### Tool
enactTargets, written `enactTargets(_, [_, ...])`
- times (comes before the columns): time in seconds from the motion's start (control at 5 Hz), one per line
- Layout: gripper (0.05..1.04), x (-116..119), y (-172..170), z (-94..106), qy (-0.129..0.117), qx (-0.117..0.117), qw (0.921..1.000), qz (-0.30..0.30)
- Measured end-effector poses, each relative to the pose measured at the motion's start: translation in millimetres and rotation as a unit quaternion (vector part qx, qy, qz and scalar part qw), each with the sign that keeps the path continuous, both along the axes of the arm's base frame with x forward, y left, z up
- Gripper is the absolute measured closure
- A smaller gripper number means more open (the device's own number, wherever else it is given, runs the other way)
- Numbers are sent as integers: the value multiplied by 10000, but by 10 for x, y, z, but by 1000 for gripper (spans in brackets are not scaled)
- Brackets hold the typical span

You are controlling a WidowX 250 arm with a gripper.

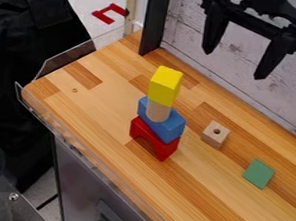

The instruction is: Put the yellow block on top of the cube with a hole

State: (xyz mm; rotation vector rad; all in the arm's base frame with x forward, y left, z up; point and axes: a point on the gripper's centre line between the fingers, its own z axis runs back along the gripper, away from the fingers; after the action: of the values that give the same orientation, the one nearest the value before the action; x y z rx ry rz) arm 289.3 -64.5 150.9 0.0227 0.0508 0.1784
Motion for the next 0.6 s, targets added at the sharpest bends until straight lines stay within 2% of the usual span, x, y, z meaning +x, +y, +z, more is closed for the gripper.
enactTargets(0.2, [83,-12,-2,-105,157,37,9999,7])
enactTargets(0.6, [83,-253,243,-8,-303,-22,9979,572])
